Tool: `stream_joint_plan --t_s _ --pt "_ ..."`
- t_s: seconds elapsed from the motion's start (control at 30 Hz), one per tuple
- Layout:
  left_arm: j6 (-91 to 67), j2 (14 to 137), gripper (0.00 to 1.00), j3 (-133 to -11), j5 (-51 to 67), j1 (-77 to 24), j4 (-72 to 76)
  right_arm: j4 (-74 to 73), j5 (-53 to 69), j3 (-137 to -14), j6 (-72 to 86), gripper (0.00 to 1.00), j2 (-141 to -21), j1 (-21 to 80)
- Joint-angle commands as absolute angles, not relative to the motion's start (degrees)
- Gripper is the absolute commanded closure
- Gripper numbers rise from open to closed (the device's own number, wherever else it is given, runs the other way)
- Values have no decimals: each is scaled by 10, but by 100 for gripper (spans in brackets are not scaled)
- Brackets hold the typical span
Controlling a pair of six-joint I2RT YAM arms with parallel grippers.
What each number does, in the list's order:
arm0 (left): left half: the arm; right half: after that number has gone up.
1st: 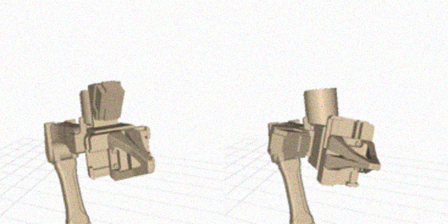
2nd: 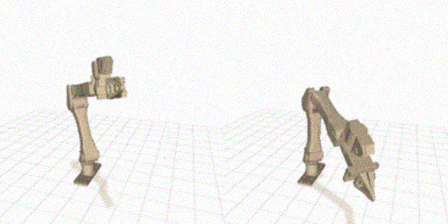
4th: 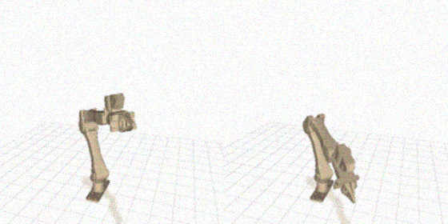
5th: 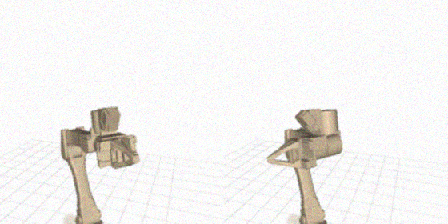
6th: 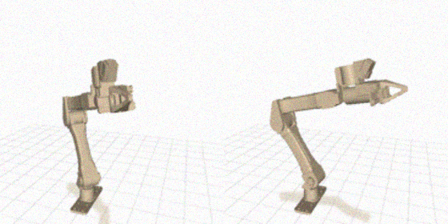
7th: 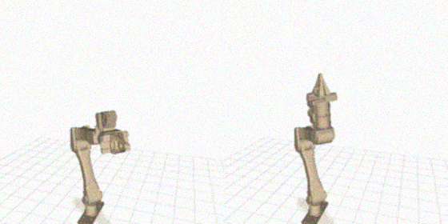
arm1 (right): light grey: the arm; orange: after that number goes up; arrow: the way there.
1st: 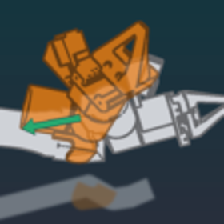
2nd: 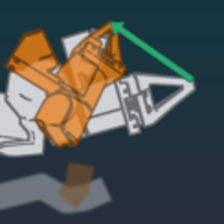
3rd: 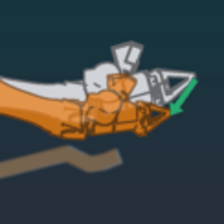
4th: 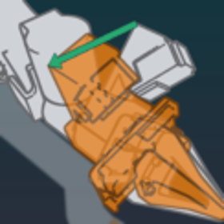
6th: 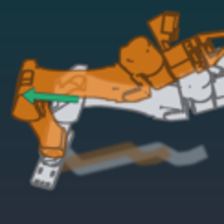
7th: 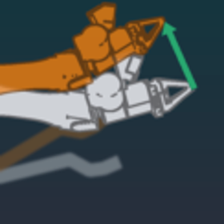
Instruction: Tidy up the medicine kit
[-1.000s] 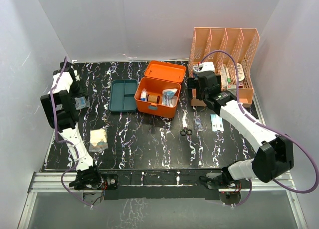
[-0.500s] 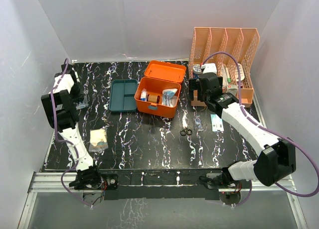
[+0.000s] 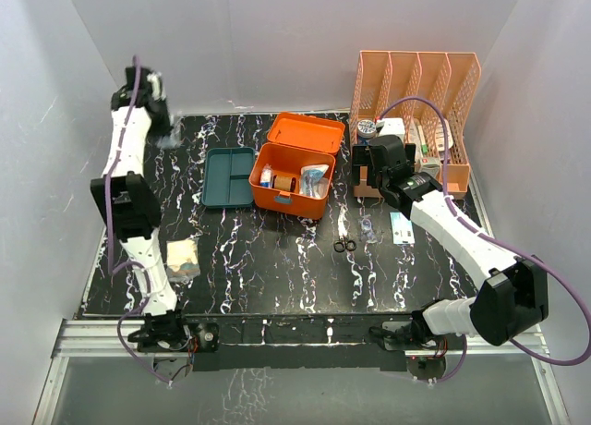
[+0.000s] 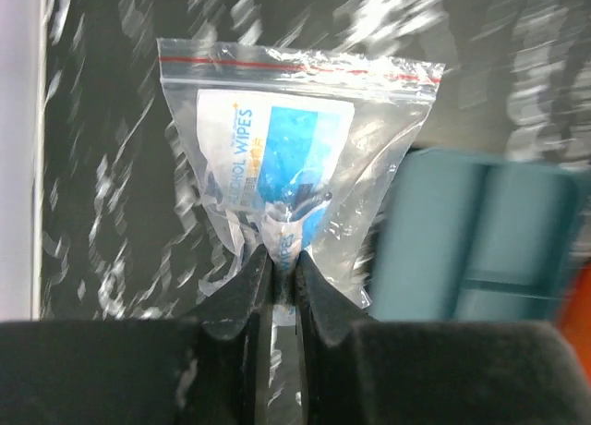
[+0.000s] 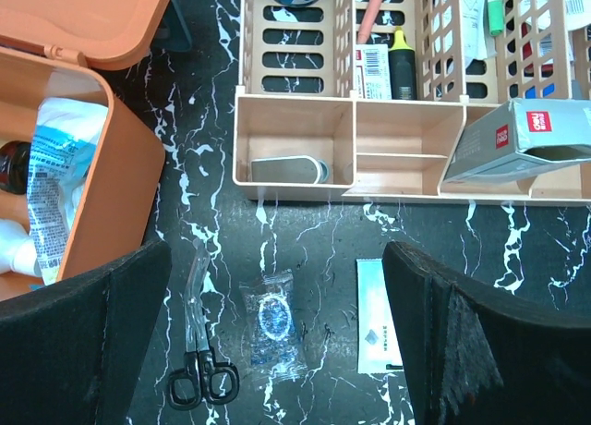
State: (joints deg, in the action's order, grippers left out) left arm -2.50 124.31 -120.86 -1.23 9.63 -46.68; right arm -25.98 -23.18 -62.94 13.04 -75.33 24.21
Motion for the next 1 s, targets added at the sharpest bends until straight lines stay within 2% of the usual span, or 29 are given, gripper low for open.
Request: stream_joint_plan --t_s 0.0,0.1,0.27,0.5,0.83,0.97 --pt "-17 1213 96 -1354 57 -28 -519 -249 -272 -635 160 2 -738 239" --pt "-25 1227 99 -1388 97 -93 -537 -258 -280 -639 165 2 -738 239" --pt "-32 1213 100 -1355 144 -172 -530 -266 -277 -638 168 2 -726 239" --pt "-49 1199 100 -1332 141 -228 -544 -265 -262 -639 163 2 -725 239" --pt "-132 1108 100 -1137 140 -281 -495 -254 -256 -635 159 2 -735 239" --pt "-163 1116 100 -1127 138 -289 -479 -252 -255 -636 157 2 -737 239"
